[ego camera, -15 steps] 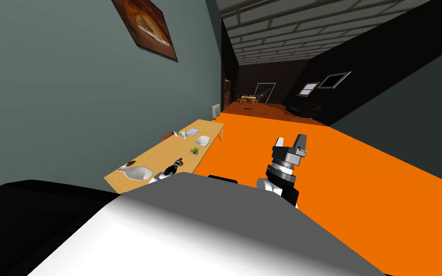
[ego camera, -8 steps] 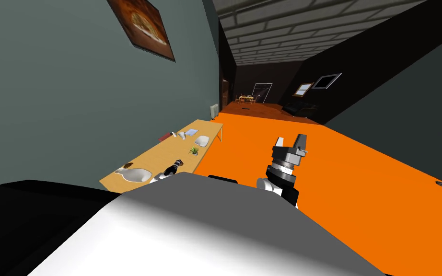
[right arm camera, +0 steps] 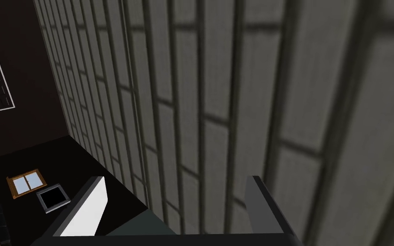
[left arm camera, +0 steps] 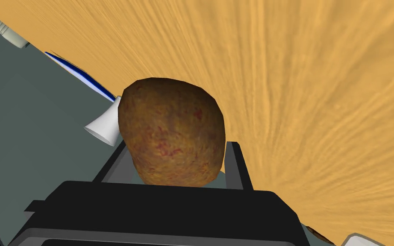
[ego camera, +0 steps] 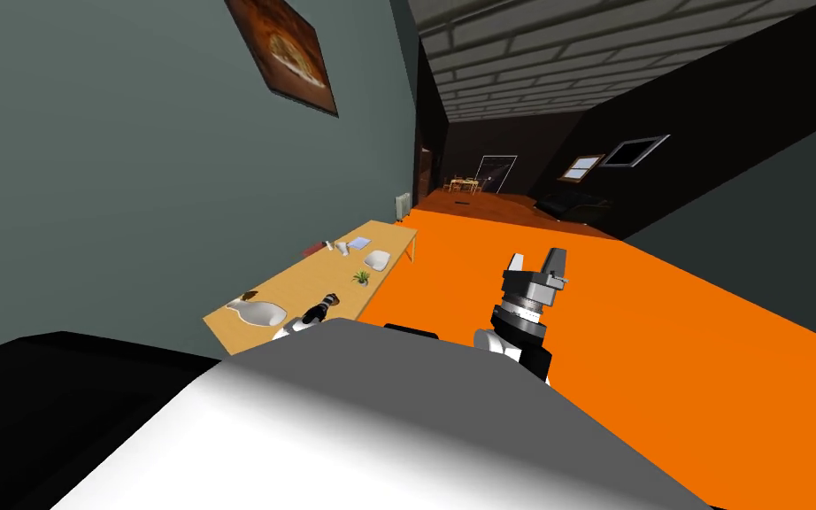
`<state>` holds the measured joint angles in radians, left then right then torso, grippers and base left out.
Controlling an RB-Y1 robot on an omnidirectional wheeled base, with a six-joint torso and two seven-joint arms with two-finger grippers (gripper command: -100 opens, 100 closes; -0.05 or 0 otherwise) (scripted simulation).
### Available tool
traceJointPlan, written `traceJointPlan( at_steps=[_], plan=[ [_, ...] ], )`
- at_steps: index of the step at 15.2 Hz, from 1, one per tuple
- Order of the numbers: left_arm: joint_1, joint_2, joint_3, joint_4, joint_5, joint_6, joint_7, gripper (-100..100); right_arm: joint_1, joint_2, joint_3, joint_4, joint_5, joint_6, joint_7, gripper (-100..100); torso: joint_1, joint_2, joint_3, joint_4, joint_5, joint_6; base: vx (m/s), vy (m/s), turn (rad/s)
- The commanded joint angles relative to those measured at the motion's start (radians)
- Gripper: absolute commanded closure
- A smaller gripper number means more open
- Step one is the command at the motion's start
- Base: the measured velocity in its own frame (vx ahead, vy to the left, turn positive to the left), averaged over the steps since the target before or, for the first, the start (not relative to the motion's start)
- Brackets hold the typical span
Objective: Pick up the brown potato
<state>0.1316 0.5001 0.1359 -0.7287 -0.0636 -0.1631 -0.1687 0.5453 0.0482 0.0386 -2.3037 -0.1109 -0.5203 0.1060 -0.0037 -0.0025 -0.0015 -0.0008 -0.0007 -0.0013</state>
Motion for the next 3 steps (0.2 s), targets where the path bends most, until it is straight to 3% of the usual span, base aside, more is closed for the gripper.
traceJointPlan(
  at_steps=[1,2,3],
  plan=[
    [0.016,0.010,-0.027,-0.035,0.002,0.013,0.016,100,0.000,0.000,0.000,0.000,0.000,0.000,0.000,0,0.000,0.000,0.000,0.000,0.000,0.000,0.029,-0.033,0.138],
    [0.023,0.015,-0.040,-0.052,0.002,0.018,0.022,100,0.000,0.000,0.000,0.000,0.000,0.000,0.000,0,0.000,0.000,0.000,0.000,0.000,0.000,0.029,-0.033,0.127],
    [0.014,0.010,-0.025,-0.028,0.002,0.008,0.014,100,0.000,0.000,0.000,0.000,0.000,0.000,0.000,0,0.001,0.000,0.000,0.000,0.000,0.000,0.016,-0.023,0.047]
  ],
)
